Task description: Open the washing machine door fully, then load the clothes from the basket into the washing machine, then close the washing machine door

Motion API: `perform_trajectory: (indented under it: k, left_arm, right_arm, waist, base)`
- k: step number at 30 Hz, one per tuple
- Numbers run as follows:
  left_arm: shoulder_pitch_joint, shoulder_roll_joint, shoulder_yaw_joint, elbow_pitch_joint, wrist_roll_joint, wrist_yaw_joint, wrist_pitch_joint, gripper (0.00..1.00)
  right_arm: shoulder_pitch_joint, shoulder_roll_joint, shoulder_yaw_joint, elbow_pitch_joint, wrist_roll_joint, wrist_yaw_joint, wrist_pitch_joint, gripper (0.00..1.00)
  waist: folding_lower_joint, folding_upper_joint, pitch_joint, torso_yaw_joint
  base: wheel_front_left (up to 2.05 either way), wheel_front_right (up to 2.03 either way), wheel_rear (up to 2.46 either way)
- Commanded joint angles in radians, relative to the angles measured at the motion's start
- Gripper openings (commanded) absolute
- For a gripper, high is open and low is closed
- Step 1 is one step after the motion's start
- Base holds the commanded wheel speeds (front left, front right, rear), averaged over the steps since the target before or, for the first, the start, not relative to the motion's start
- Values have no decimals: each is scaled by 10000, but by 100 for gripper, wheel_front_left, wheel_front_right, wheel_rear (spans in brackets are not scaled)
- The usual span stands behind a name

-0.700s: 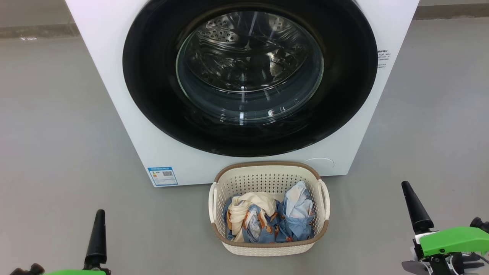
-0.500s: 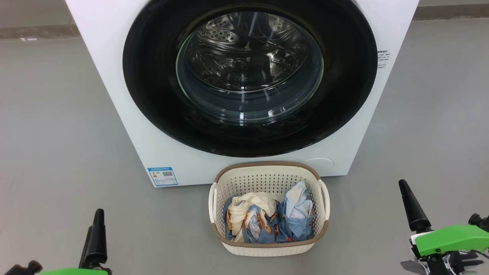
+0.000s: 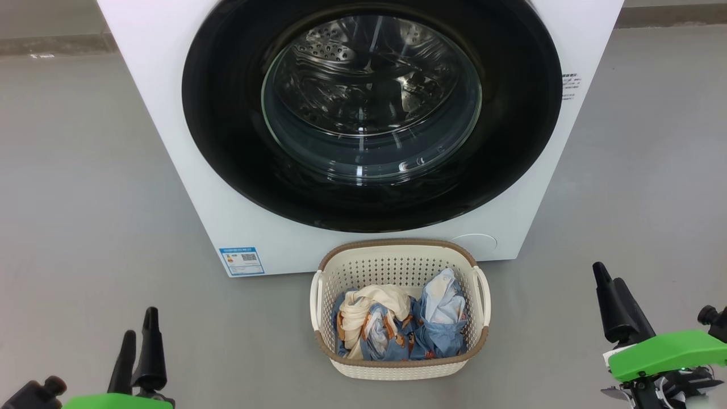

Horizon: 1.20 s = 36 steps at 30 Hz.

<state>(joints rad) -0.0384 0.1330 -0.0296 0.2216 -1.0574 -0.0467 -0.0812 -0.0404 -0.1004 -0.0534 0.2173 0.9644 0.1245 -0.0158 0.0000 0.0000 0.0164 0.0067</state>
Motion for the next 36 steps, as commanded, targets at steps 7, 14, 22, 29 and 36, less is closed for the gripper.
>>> perform_trajectory:
  k: [7,14,22,29,36]
  left_arm:
    - [-488,464,-68,-401,1459,281,-346,100]
    - [-465,457,-79,-492,2274,438,-552,100]
    - [-446,338,42,-721,3207,549,-788,100]
    - [-436,335,35,-818,4123,560,-993,100]
    - [-461,289,61,-906,4885,551,-1198,100]
  right_arm:
    - [-384,-343,274,-404,-1573,38,-309,100]
    - [-334,-287,245,-509,-2404,41,-505,100]
    - [-271,-129,153,-654,-3381,45,-799,100]
    - [-233,-59,137,-761,-4276,48,-1056,100]
    - [-193,-50,170,-847,-5018,52,-1234,100]
  waist:
    - [1,0,-8,-13]
    - [1,0,-13,-22]
    - [1,0,26,1]
    - [1,0,87,8]
    - [1,0,110,24]
  base:
    - [0,0,0]
    - [0,0,0]
    - [0,0,0]
    - [0,0,0]
    - [0,0,0]
